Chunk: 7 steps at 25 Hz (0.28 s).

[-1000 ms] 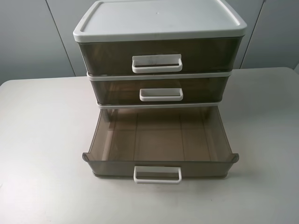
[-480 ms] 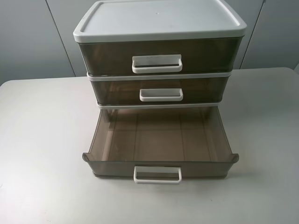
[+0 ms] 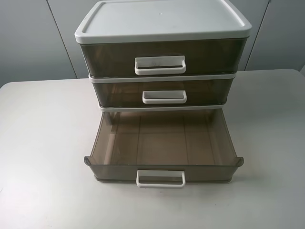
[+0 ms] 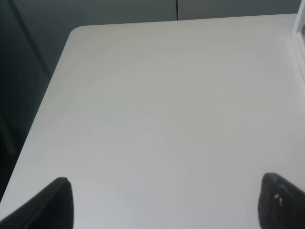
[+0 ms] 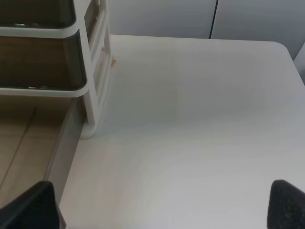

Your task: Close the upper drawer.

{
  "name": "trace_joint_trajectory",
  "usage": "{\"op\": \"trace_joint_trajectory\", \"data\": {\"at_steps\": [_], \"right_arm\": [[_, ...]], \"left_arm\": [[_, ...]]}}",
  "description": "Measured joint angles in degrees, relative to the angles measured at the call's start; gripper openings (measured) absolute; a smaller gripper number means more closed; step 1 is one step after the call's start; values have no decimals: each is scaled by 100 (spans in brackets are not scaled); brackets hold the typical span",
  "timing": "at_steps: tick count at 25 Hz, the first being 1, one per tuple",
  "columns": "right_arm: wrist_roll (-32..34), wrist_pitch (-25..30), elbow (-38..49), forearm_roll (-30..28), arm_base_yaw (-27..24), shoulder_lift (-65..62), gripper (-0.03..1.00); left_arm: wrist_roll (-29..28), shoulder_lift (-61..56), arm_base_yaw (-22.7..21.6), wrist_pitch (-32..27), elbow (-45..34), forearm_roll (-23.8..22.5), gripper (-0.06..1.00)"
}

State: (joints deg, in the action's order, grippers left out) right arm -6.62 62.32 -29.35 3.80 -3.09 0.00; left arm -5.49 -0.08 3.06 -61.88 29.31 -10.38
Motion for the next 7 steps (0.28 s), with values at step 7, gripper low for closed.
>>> {"op": "trace_joint_trajectory", "data": {"at_steps": [7], "right_arm": [[-14, 0, 0, 0, 0, 5, 66]], "left_arm": [[0, 0, 0, 0, 0, 0, 74]]}}
